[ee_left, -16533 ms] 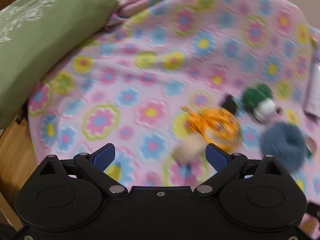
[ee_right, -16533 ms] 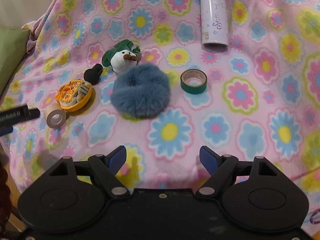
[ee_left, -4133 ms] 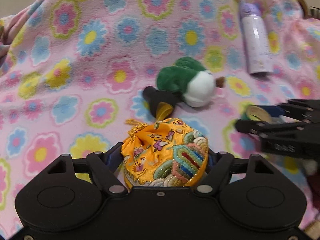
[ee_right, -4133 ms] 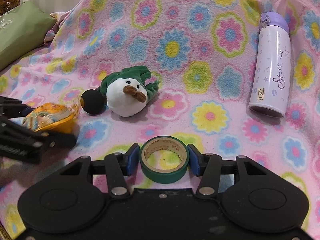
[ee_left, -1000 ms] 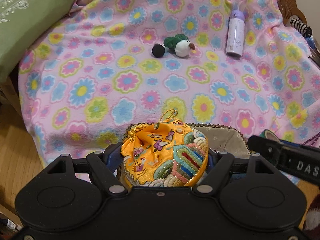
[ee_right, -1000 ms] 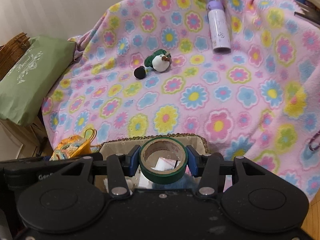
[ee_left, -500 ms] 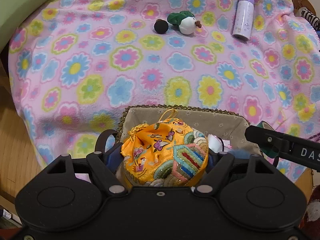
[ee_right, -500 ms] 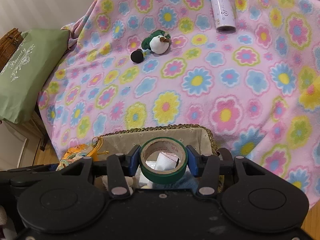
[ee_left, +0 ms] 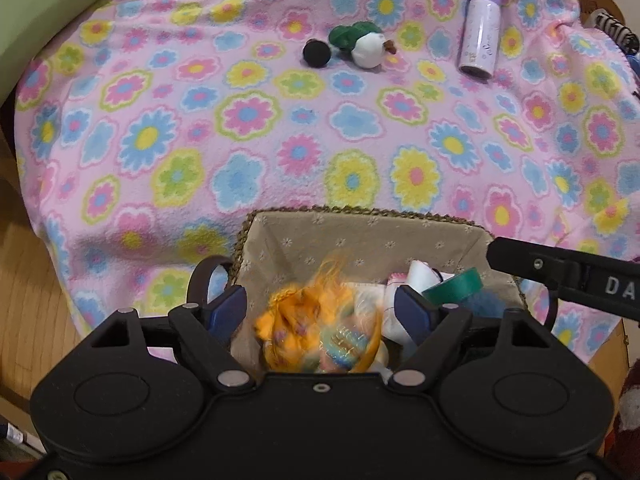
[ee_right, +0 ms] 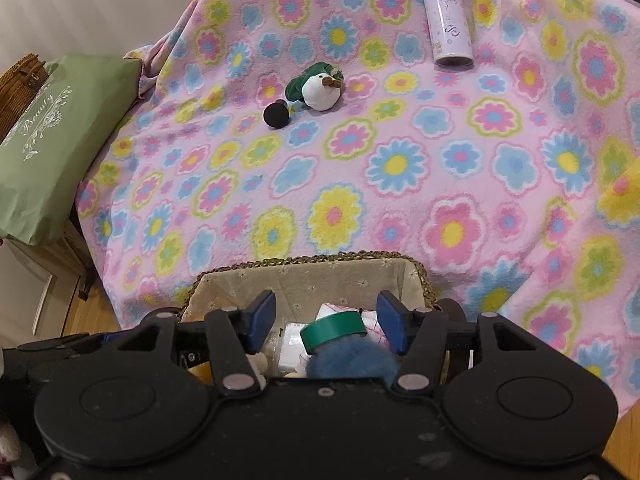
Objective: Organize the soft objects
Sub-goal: 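Open the left tool to drop the pouch while the right tool releases the tape roll inside, then lift both open tools out and move them toward the snowman plush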
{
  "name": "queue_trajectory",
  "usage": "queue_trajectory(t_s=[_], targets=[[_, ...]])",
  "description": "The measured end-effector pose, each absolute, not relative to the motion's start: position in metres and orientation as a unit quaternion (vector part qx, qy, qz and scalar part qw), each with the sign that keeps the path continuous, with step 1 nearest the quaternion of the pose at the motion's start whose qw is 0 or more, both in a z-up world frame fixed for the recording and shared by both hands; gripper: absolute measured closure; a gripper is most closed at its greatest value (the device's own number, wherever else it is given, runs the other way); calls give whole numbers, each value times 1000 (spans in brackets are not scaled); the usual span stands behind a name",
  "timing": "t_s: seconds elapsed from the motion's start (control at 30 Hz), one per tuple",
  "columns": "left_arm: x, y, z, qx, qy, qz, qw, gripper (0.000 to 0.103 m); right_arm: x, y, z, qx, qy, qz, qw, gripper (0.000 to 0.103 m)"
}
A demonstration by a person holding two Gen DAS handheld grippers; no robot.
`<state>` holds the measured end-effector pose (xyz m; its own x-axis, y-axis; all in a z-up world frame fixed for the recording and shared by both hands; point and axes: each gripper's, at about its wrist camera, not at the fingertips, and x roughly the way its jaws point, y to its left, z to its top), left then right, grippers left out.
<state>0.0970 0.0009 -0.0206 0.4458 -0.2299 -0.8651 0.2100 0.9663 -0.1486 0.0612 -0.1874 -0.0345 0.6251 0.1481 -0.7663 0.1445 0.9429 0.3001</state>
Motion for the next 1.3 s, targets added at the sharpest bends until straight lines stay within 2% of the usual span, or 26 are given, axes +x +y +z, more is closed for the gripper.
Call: queue_trajectory(t_s=[1.3], targets=[[94, -2, -13, 6, 497, -121, 859, 23, 60, -189, -38, 174, 434, -4, 884, 46]])
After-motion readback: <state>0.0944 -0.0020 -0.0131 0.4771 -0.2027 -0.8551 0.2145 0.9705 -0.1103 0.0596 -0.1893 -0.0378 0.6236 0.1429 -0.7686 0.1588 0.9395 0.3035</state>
